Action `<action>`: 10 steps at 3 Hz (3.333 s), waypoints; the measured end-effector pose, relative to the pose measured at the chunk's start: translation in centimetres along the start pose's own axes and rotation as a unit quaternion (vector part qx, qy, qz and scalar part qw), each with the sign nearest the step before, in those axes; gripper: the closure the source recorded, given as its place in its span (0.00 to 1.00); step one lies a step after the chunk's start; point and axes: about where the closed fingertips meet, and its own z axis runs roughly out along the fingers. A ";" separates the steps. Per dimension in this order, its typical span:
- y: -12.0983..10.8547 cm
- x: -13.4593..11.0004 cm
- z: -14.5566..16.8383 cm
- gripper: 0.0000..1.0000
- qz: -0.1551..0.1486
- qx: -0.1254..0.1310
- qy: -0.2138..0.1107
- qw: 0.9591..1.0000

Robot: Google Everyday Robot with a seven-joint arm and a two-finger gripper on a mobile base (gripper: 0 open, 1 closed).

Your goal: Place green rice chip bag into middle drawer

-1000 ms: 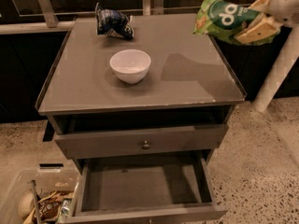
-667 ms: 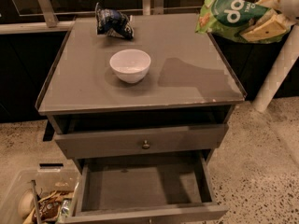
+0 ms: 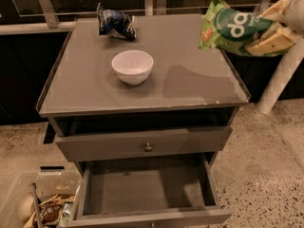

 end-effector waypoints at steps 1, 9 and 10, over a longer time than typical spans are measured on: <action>6.7 -0.2 -1.4 1.00 -0.010 -0.042 -0.006 0.999; 38.4 6.1 22.7 1.00 0.044 -0.262 -0.025 0.964; 38.9 5.9 22.9 1.00 0.040 -0.264 -0.022 0.963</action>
Offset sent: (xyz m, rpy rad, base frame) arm -0.2283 0.0270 -0.1733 0.0142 0.3583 0.1361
